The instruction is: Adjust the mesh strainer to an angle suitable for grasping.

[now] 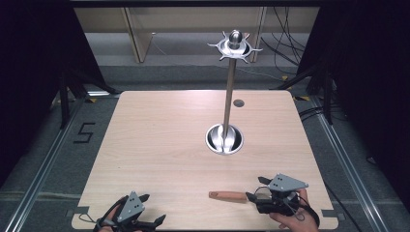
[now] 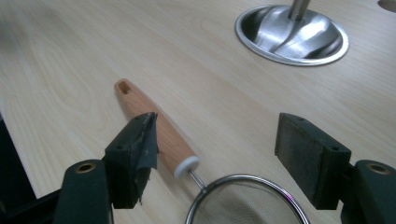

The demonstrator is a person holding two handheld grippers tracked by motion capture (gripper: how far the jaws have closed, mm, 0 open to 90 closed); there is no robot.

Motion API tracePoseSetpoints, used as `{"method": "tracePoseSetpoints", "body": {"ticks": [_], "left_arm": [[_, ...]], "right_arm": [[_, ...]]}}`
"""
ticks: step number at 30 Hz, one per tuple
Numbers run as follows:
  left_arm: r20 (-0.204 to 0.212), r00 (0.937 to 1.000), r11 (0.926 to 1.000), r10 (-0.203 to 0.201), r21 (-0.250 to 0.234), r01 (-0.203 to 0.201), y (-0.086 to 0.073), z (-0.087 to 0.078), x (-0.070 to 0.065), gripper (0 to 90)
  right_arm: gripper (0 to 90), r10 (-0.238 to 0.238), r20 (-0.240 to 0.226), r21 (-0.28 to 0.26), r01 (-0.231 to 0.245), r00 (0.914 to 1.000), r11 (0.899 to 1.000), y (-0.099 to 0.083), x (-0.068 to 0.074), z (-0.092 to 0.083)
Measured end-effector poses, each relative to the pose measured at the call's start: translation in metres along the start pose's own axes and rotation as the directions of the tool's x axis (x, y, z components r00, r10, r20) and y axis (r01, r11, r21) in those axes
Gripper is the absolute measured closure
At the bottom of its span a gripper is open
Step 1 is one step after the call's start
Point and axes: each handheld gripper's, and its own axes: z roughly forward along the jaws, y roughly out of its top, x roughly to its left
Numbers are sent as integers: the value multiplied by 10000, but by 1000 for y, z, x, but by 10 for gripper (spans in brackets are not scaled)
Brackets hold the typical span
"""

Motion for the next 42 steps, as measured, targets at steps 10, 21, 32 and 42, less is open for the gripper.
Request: {"method": "tracePoseSetpoints", "body": {"ticks": [10, 21, 32, 42], "left_arm": [[41, 9985, 9984, -540, -148, 541, -1, 2, -3, 150], [-25, 9997, 9996, -243, 115, 243, -1, 0, -1, 150], [27, 10000, 9999, 77, 65, -77, 0, -1, 0, 150], [44, 10000, 10000, 59, 75, -60, 0, 0, 0, 150]], "right_arm": [[249, -752, -926, 260, 779, 9929, 9966, 9, 19, 13], [285, -1434, -1030, 1487, 1578, 9843, 9762, 16, 33, 37], [345, -1434, -967, 2038, 1607, 9849, 9657, 16, 30, 51], [457, -1838, -1133, 2561, 2075, 9764, 9441, 15, 26, 59]]}}
